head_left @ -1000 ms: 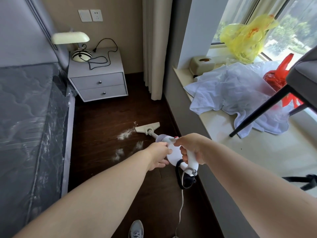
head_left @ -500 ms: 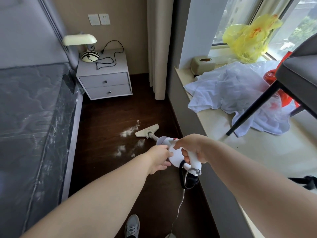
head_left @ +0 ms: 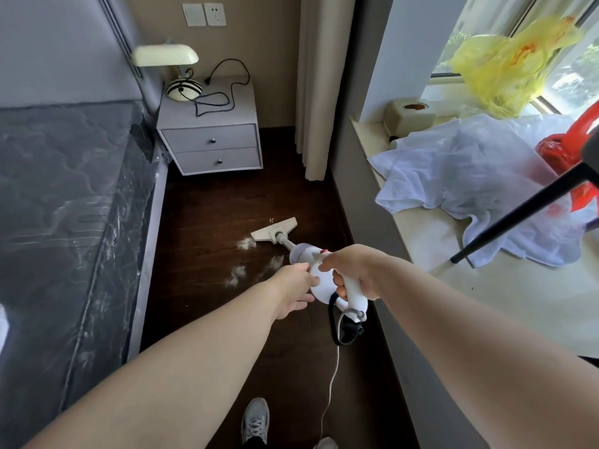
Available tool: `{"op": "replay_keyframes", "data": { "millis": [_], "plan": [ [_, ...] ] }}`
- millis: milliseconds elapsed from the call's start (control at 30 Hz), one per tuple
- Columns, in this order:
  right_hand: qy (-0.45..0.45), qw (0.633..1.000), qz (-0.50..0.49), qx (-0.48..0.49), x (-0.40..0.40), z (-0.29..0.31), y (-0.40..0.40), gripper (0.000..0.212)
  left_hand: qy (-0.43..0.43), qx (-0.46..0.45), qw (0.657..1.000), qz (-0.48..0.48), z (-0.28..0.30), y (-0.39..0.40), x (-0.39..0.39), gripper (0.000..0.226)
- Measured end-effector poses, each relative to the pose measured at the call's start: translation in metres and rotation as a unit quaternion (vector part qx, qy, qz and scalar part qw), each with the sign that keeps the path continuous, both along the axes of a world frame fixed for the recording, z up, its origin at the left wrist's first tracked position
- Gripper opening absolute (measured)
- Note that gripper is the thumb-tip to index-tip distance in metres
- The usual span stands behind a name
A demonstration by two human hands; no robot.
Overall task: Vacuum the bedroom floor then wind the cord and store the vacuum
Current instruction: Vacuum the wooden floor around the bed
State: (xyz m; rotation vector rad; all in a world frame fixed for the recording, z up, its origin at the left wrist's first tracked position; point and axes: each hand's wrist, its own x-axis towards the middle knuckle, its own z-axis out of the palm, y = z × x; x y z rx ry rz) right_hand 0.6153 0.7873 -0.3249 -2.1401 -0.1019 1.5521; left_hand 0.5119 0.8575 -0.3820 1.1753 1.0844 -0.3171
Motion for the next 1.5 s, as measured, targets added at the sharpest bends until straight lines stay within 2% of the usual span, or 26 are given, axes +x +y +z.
{"op": "replay_keyframes", "data": {
  "millis": [767, 967, 1233, 1500],
  "plan": [
    [0.003, 0.999, -0.054, 0.007, -0.032, -0.021, 0.085, 0.016, 0.008, 0.003, 0.999, -0.031, -0.023, 0.095, -0.02, 0.061],
    [0.01, 0.998, -0.067, 0.016, -0.04, -0.026, 0.097, 0.007, 0.007, 0.009, 0.999, -0.034, -0.031, 0.111, -0.024, 0.06],
    [0.004, 0.998, -0.068, -0.001, -0.055, -0.018, 0.077, 0.013, 0.003, 0.004, 0.999, -0.048, -0.027, 0.097, -0.039, 0.059],
    [-0.005, 0.998, -0.057, -0.001, -0.079, 0.002, 0.032, 0.011, -0.015, 0.017, 0.998, -0.052, -0.012, 0.047, -0.068, 0.058]
  ]
}}
